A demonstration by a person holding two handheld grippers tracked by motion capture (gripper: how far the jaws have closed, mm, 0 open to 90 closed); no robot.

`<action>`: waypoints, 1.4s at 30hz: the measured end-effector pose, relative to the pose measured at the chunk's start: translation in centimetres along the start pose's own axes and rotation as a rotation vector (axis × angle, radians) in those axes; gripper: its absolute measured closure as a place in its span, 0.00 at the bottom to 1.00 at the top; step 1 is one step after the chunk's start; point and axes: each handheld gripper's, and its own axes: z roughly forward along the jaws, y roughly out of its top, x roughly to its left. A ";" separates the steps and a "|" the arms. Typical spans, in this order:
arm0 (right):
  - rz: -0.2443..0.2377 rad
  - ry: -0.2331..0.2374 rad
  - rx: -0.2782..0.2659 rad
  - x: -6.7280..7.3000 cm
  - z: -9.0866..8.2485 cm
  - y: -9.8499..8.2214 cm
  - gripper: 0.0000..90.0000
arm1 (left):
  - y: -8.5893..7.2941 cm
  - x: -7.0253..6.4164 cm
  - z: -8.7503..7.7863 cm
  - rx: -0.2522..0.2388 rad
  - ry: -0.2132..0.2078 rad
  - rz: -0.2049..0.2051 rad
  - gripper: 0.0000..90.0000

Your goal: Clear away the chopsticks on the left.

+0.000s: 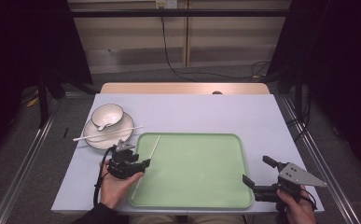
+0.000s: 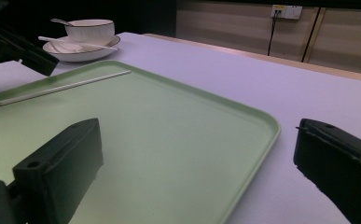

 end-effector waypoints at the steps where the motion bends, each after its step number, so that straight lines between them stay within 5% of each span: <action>1: 0.000 0.000 0.000 0.0 0.0 0.0 0.01 | 0.0 0.0 0.0 0.000 0.000 0.000 0.45; 6: 0.000 -0.005 -0.004 0.0 0.0 0.0 0.01 | -0.2 0.7 -0.7 -0.048 -0.018 0.030 0.22; 13: 0.000 -0.001 -0.008 0.1 0.3 0.4 0.01 | -0.8 1.1 -0.9 -0.077 -0.043 0.095 0.07; 23: 0.005 -0.006 -0.019 0.0 0.0 0.4 0.01 | -1.3 2.9 -2.2 -0.115 -0.063 0.200 0.05; 32: 0.003 -0.010 -0.027 0.0 -0.1 0.3 0.01 | -1.4 4.5 -3.1 -0.146 -0.037 0.214 0.05; 42: 0.011 -0.015 -0.024 -0.1 0.1 0.4 0.01 | -1.5 7.8 -4.5 -0.158 0.001 0.188 0.06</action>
